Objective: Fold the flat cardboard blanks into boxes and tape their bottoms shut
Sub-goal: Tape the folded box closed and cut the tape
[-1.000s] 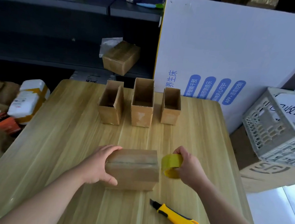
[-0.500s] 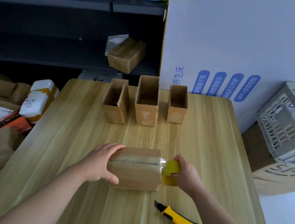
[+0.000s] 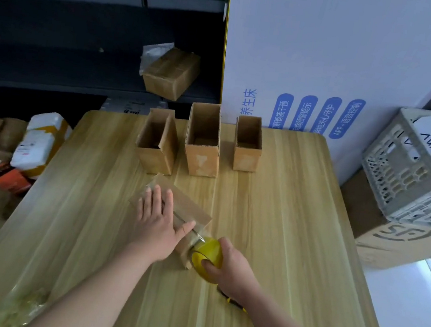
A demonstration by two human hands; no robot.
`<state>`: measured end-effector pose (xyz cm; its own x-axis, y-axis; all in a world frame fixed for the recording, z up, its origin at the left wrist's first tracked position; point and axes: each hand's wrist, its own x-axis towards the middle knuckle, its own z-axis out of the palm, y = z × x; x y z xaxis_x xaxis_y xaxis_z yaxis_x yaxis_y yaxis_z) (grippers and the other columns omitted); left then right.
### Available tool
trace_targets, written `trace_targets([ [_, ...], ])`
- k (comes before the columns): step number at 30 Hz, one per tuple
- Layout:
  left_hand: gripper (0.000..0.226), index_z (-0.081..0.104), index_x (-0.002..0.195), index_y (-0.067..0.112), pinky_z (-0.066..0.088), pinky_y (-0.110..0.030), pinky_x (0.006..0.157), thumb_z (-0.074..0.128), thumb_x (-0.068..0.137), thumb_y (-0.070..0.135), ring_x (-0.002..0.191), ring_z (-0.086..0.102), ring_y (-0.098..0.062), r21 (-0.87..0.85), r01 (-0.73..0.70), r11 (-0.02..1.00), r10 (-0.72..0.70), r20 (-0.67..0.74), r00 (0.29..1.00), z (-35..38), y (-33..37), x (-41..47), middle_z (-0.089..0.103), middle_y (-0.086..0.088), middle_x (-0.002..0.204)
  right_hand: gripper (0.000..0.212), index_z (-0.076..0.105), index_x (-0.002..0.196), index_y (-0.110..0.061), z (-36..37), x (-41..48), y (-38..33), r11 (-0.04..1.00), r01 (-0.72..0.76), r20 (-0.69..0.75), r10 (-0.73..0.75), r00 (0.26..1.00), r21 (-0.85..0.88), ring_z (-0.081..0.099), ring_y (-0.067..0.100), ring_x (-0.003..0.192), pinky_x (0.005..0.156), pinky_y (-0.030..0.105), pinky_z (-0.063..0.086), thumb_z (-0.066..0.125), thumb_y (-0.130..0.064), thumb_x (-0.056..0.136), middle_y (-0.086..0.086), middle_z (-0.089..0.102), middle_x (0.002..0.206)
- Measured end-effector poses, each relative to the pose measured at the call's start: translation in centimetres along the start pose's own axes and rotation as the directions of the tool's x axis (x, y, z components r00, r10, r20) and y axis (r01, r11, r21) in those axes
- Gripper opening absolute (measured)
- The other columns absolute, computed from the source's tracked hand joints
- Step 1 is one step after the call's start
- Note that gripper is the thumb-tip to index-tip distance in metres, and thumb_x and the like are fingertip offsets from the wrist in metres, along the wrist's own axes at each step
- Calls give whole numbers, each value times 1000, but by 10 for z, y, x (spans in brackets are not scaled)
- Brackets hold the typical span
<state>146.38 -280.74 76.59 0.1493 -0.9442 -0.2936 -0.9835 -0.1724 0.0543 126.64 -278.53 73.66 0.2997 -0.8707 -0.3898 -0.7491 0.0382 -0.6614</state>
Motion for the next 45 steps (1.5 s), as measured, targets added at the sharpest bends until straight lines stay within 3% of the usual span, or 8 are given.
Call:
trace_targets([
  [8,88,-26,148,19,-13,-44,119,-4,82,74,139,-38,-23,-43,-247,968,245,-37,969,14,8,-30,-39,-9,151,43,43,110,-17,4,-5,2,992,-12,-48,6,999,-127,62,30,93,73,35,46,57,-51,87,6,65,98],
  [15,100,-29,146,24,-20,-35,115,37,87,70,135,-43,-16,75,-439,895,424,158,892,-12,-38,-9,-45,-2,148,58,49,109,-21,12,-19,1,996,81,-48,-83,995,-41,54,21,76,66,31,42,72,-60,72,-3,60,85],
  [24,89,-19,150,28,-15,-26,113,39,92,63,139,-36,-10,75,-458,886,447,127,886,-19,-53,-4,-37,3,153,55,42,108,-23,38,-47,17,998,38,44,-36,998,-44,49,16,67,60,31,41,68,-60,77,-5,54,76],
  [28,71,17,153,24,21,-42,119,46,94,51,149,-2,-20,-17,-404,915,398,-135,907,1,-47,-33,1,-1,163,48,39,105,-26,46,-47,13,999,35,90,-32,995,-25,48,10,62,55,27,39,68,-55,80,-7,53,75],
  [31,62,48,133,11,50,-36,92,74,80,30,120,48,-29,-294,-144,945,6,-425,905,31,-31,-64,43,-17,141,43,41,103,-25,48,-47,14,1000,18,106,-16,994,-19,48,9,63,57,27,39,68,-52,82,-6,55,77],
  [34,39,46,110,11,36,-25,70,70,82,25,94,53,-25,-731,173,660,-389,-136,911,46,-4,-87,52,-12,114,42,41,102,-26,51,-50,12,1000,16,125,-14,992,-20,48,8,61,52,23,36,68,-50,82,-9,53,75],
  [36,37,45,104,15,34,-26,68,67,84,37,94,54,-20,-814,298,499,-383,101,918,51,9,-90,51,-2,108,40,41,101,-26,52,-51,11,1000,21,118,-19,993,-14,48,6,59,50,22,37,69,-49,83,-9,53,74],
  [45,11,63,82,22,57,-50,82,70,84,30,84,66,-21,-921,368,129,-344,306,888,59,31,-65,67,3,87,33,50,115,-20,45,-44,19,992,121,72,-122,990,27,53,9,85,74,20,42,66,-31,88,-9,56,99],
])
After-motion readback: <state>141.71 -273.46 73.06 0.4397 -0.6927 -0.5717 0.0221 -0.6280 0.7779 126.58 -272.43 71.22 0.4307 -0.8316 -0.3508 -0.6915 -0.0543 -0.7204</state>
